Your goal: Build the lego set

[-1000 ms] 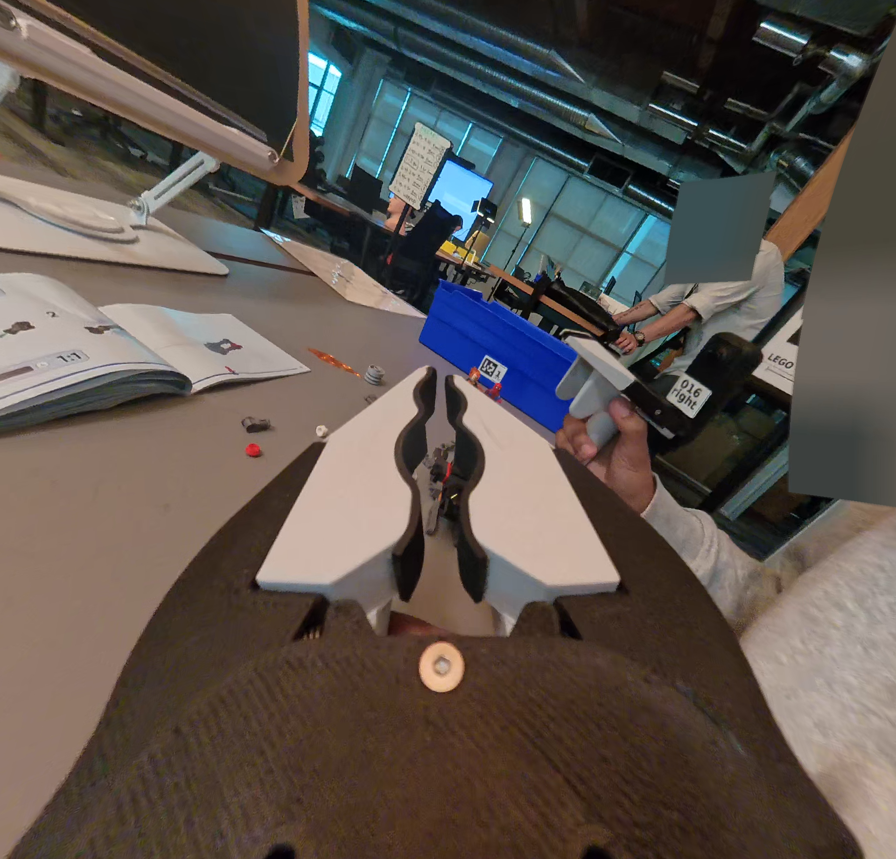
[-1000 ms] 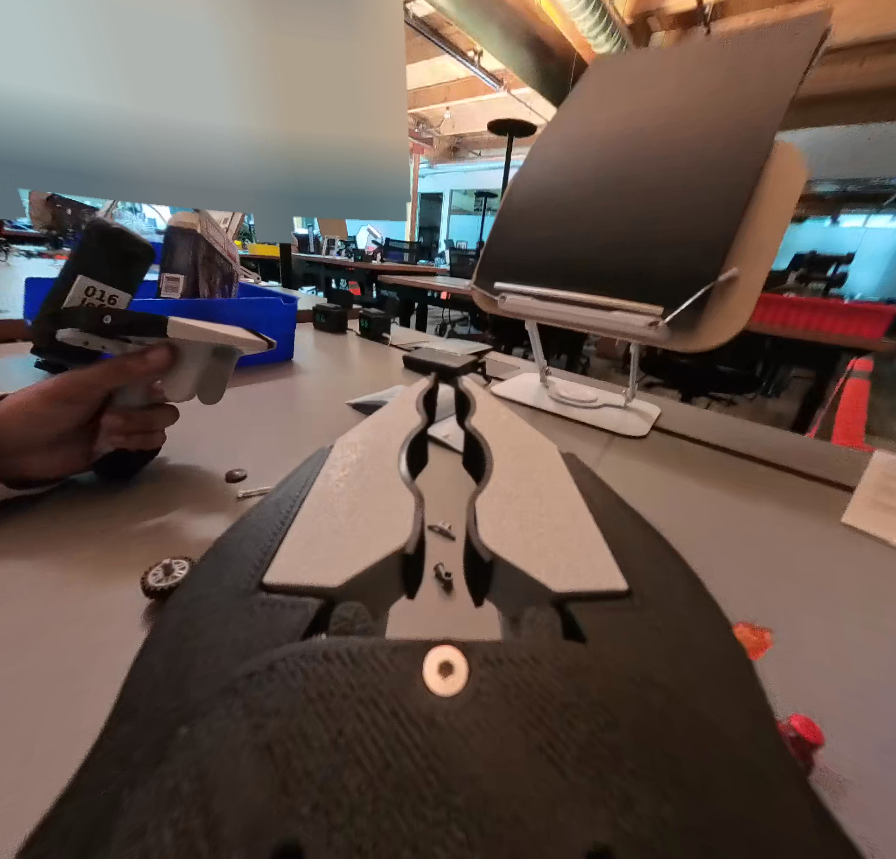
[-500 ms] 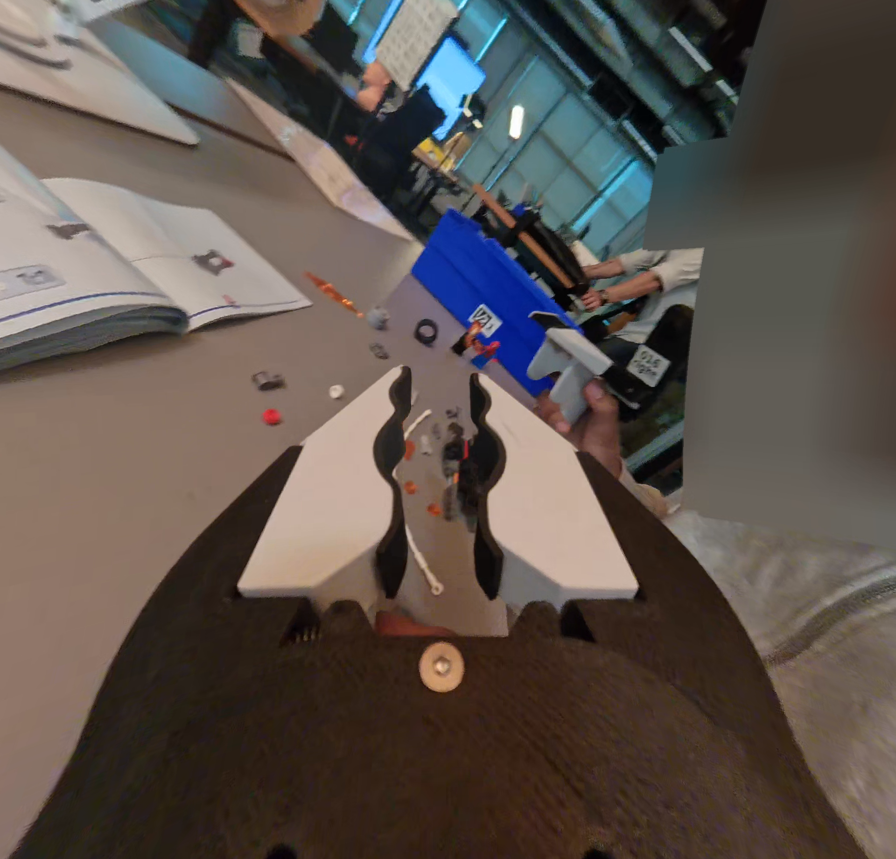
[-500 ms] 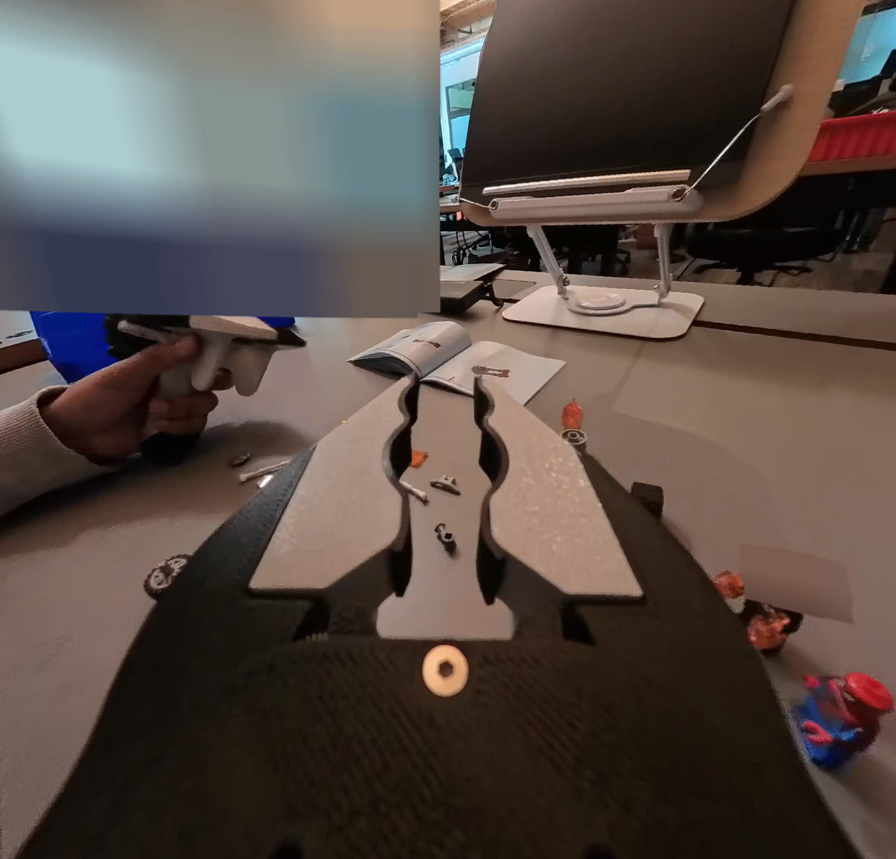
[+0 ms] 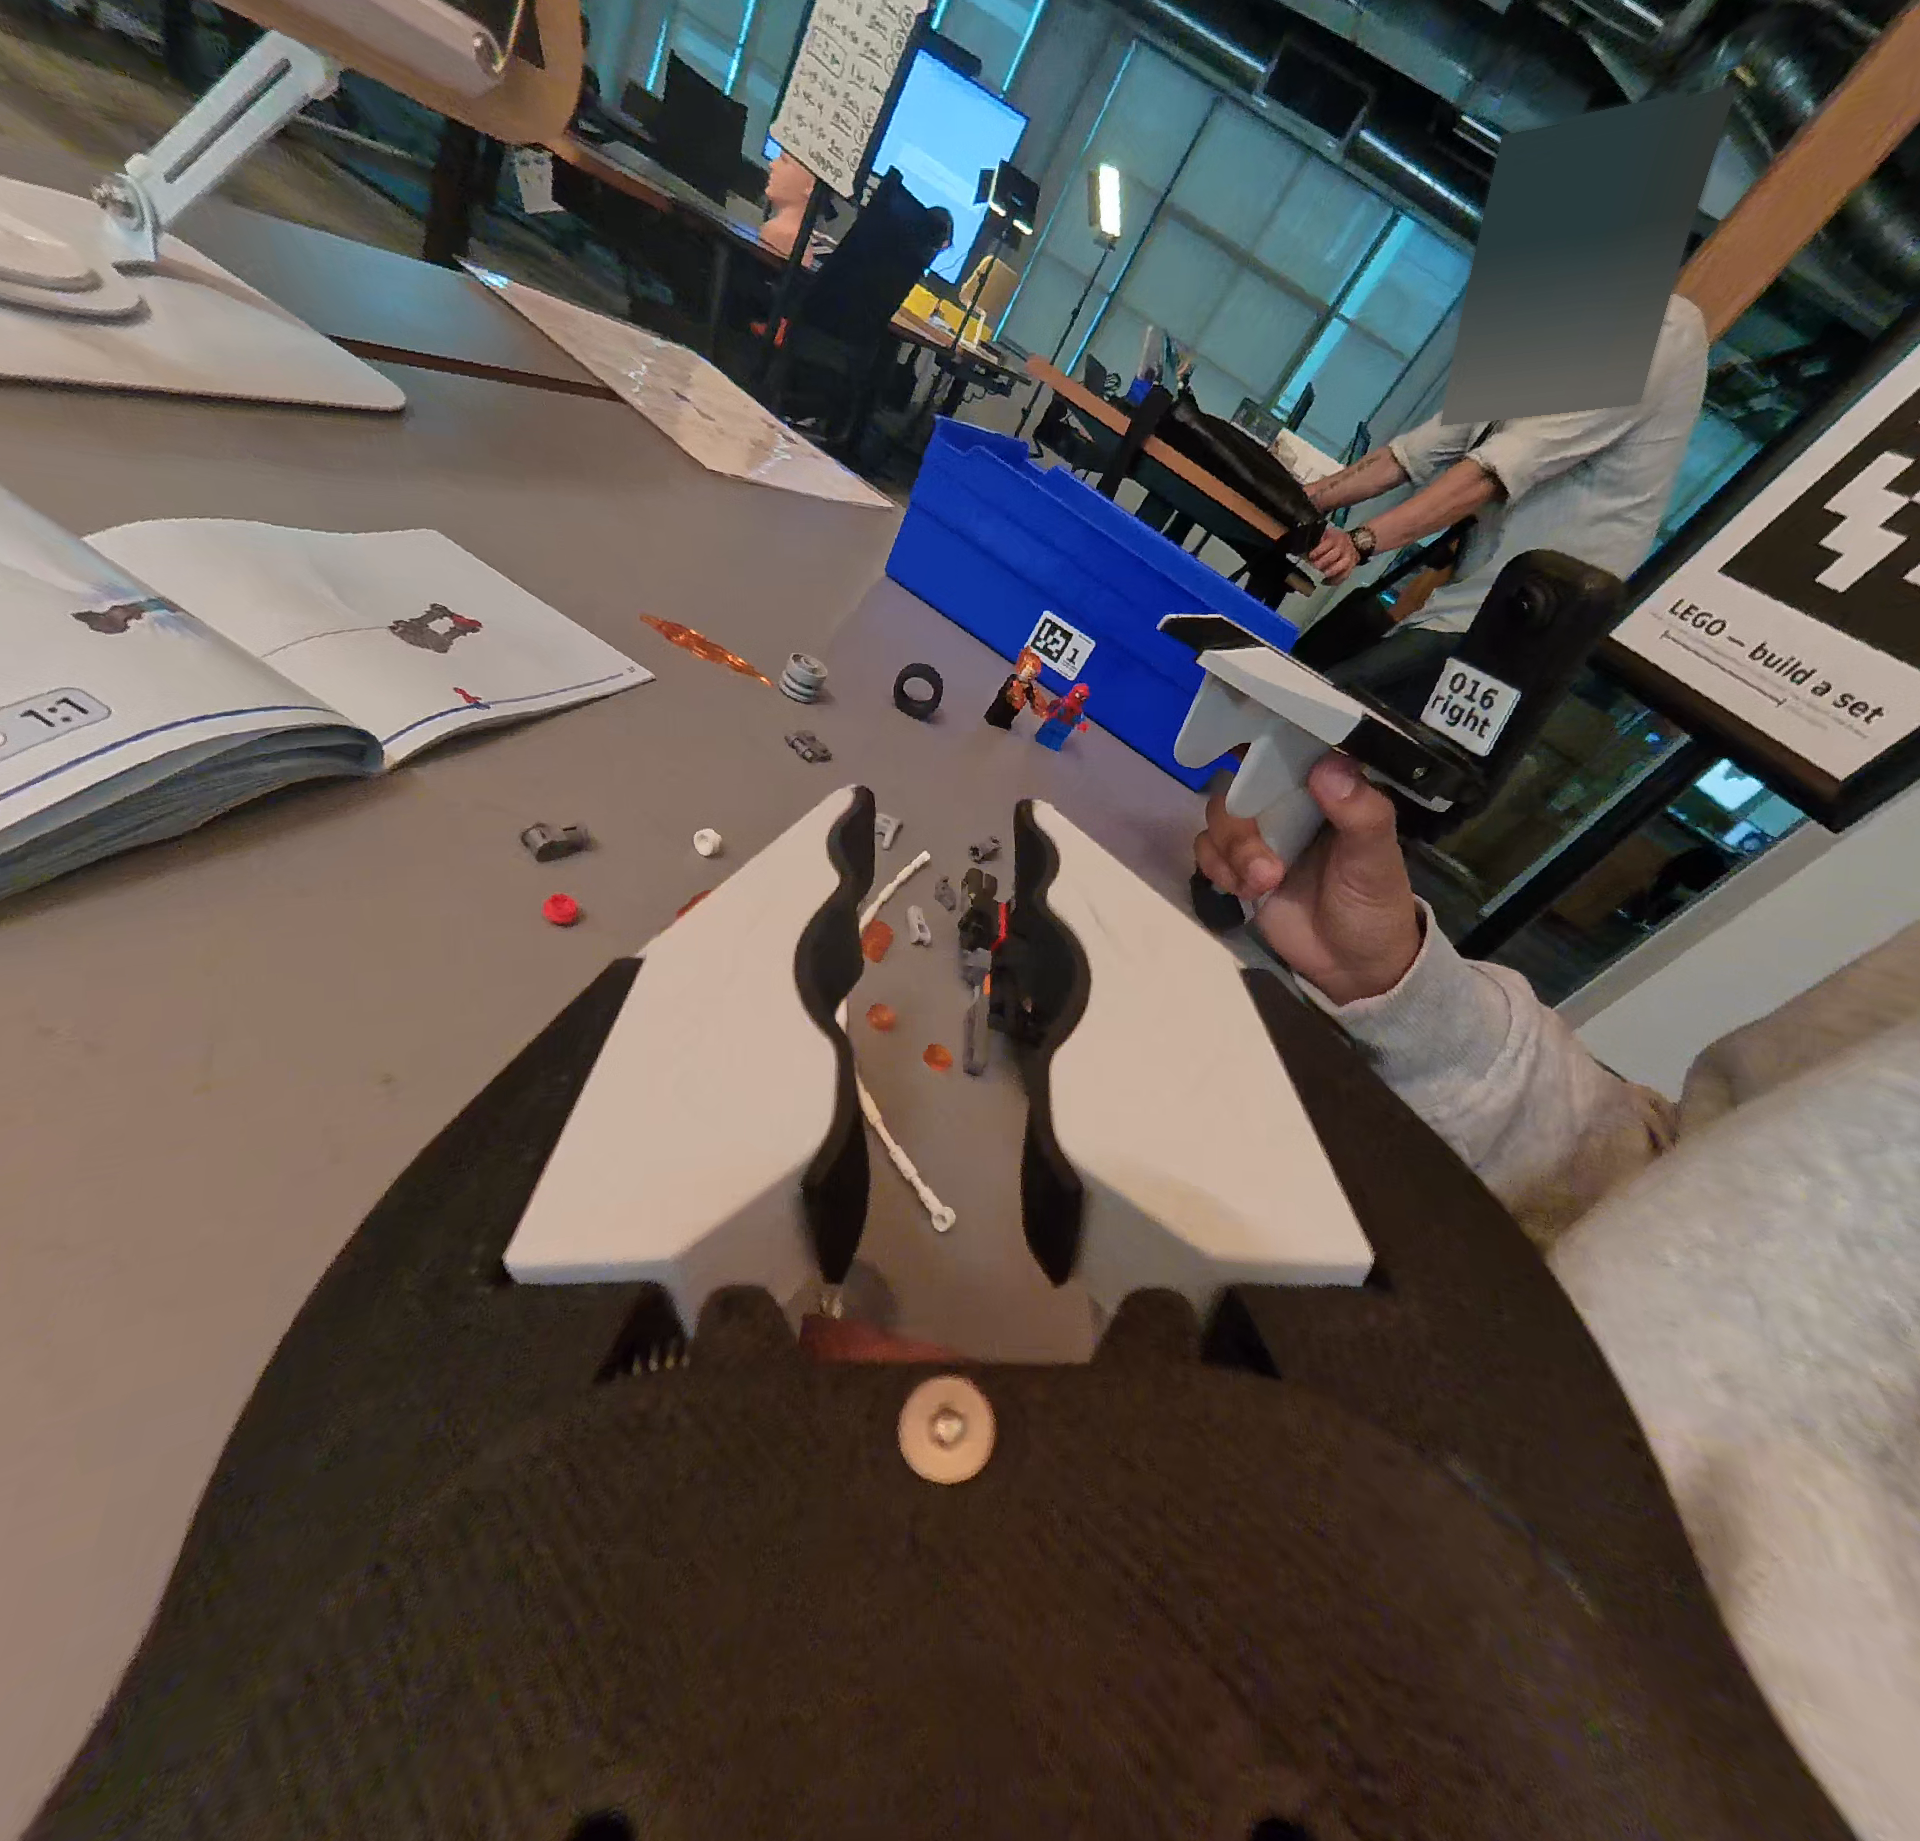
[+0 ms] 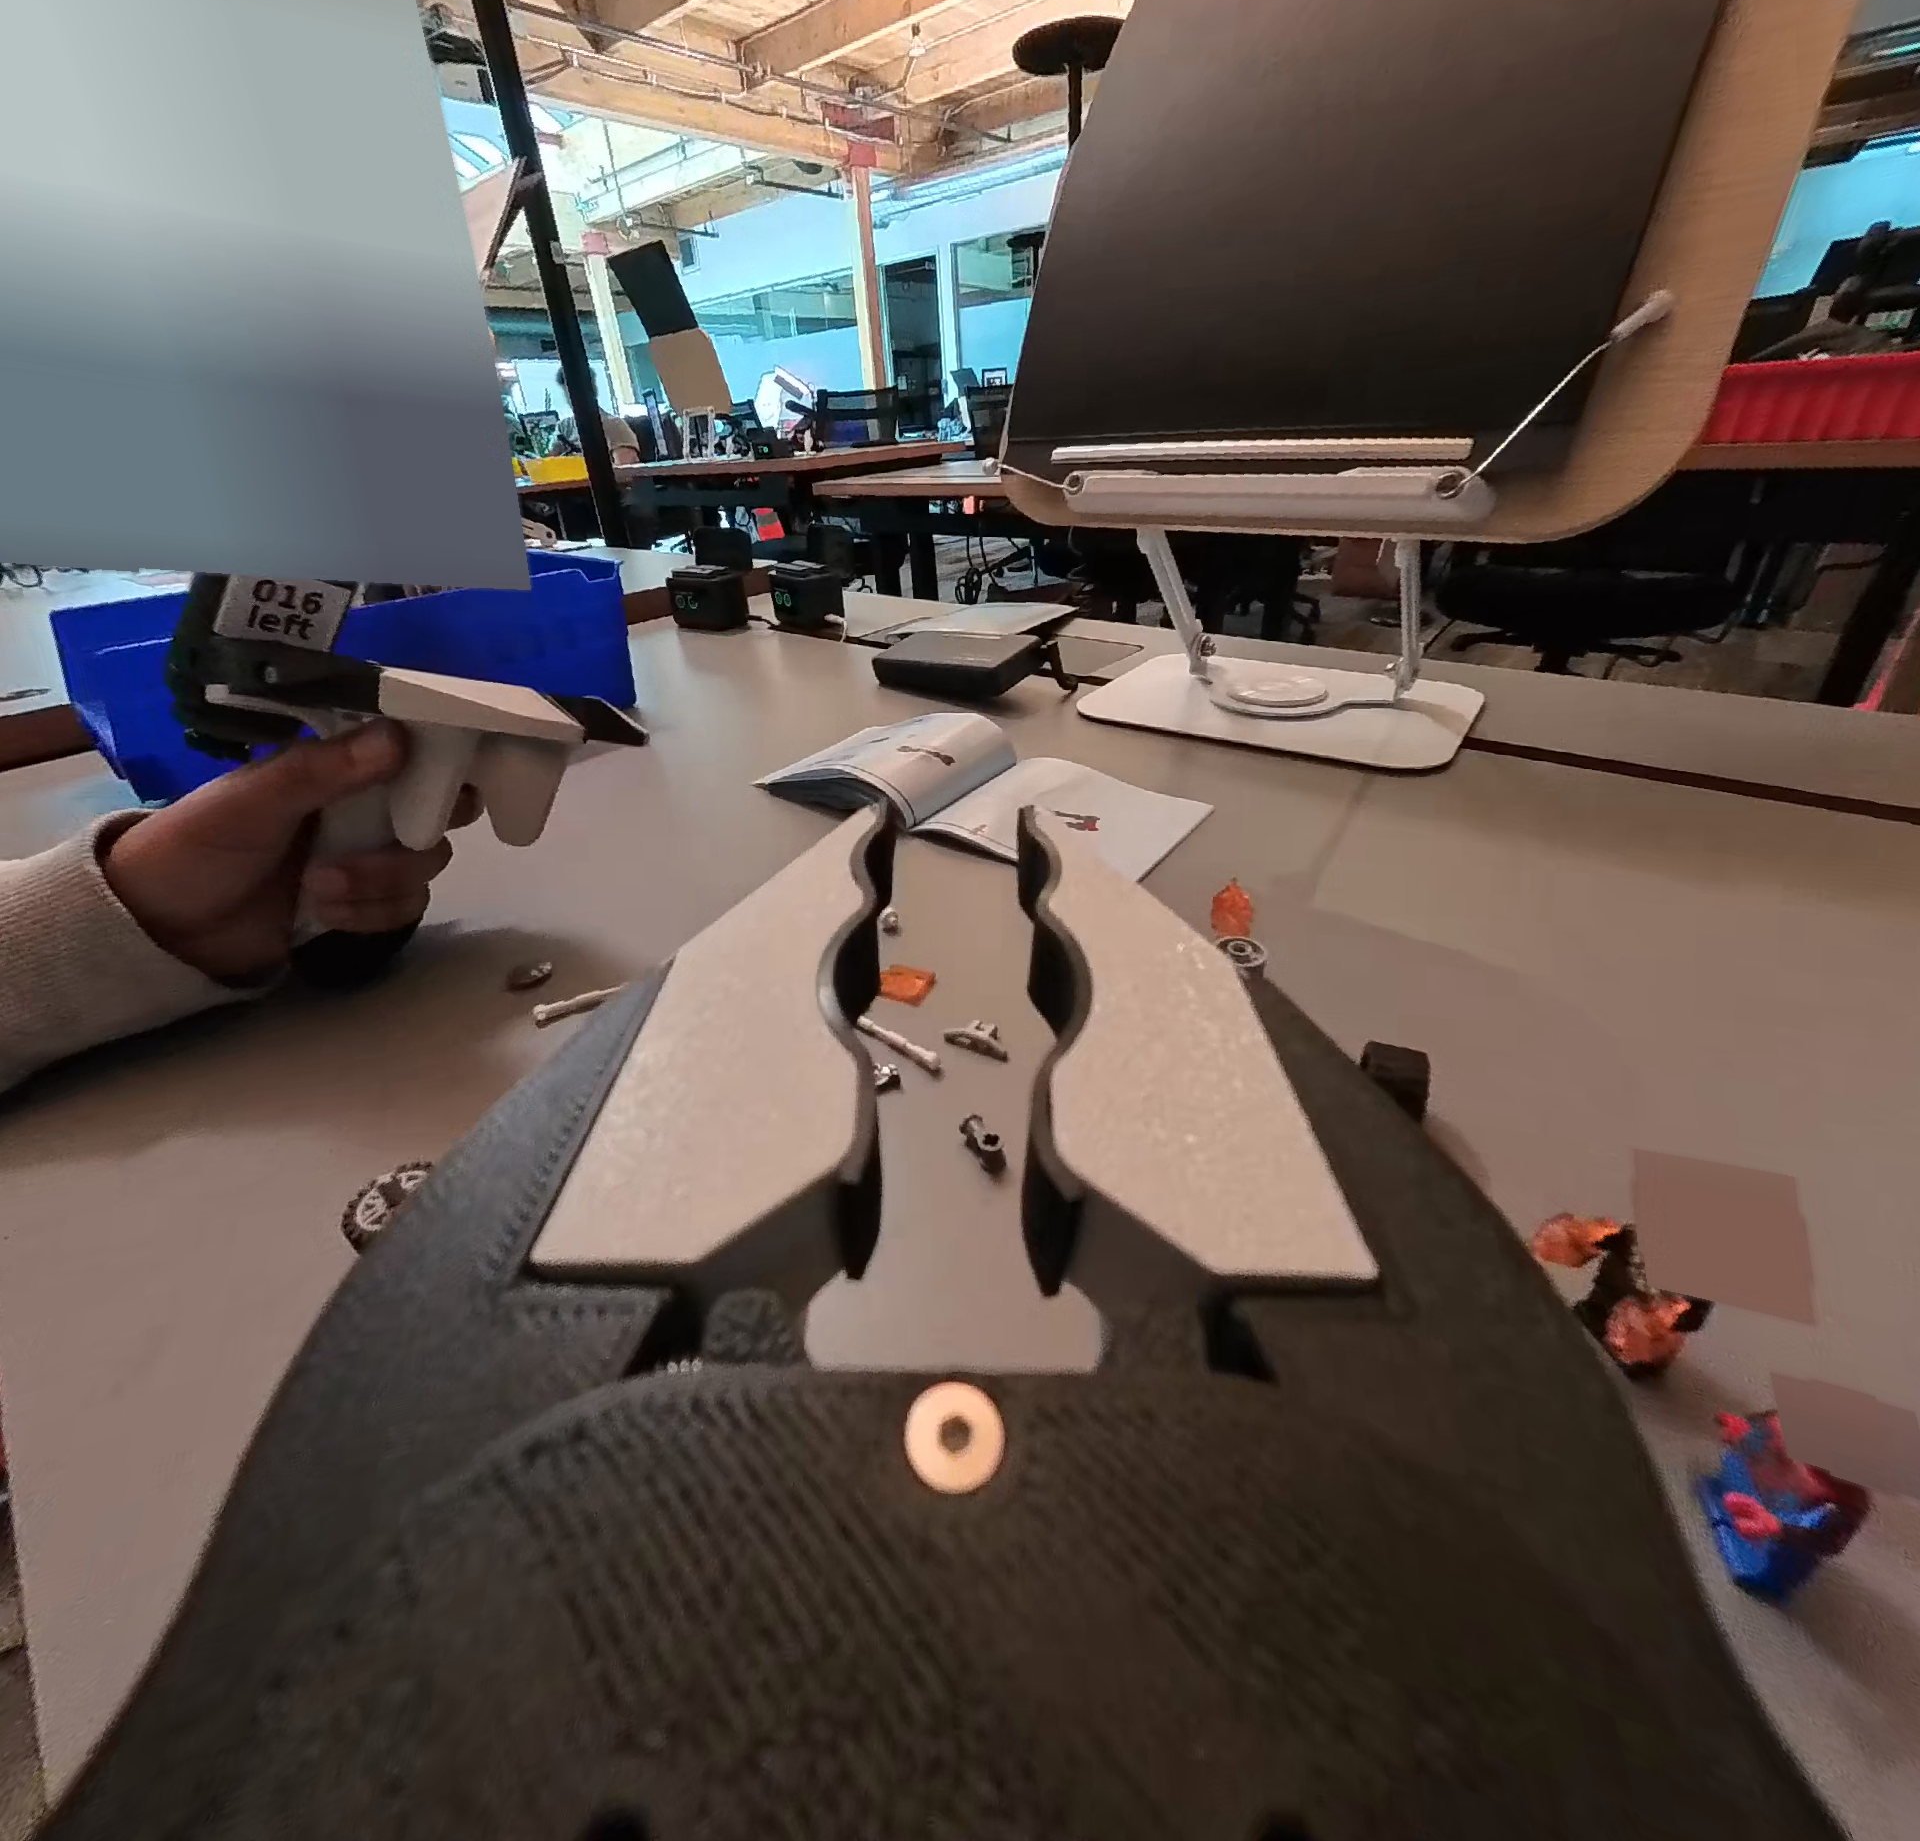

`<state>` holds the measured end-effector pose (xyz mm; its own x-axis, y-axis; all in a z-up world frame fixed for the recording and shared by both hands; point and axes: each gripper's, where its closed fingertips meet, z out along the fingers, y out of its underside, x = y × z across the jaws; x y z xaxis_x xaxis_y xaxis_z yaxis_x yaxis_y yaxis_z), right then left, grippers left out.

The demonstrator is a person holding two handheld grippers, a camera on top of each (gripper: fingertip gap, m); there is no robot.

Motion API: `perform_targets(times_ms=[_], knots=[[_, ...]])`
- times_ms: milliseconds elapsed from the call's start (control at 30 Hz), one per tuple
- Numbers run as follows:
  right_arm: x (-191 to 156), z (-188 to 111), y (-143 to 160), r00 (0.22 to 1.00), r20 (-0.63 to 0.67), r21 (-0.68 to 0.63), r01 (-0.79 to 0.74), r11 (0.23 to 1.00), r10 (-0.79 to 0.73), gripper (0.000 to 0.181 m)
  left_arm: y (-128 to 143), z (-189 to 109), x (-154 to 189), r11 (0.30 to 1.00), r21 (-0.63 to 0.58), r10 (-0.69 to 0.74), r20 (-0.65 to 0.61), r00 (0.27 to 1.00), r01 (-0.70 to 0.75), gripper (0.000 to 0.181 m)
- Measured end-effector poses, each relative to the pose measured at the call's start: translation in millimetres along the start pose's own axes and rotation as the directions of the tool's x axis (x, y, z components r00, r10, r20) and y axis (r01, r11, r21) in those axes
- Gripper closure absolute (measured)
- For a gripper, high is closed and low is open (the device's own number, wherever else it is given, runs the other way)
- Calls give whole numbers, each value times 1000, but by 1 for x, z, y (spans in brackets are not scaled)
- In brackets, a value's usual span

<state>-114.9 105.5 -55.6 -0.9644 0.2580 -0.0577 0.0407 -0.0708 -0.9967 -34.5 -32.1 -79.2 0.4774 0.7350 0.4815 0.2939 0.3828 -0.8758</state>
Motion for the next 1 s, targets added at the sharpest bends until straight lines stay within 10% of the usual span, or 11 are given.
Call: perform_targets(times_ms=[1000], knots=[[0,-1,0,1000,-10,0,11,1000,-11,161,-4,-4,-6,1000,25,6,42,999,-7,152]])
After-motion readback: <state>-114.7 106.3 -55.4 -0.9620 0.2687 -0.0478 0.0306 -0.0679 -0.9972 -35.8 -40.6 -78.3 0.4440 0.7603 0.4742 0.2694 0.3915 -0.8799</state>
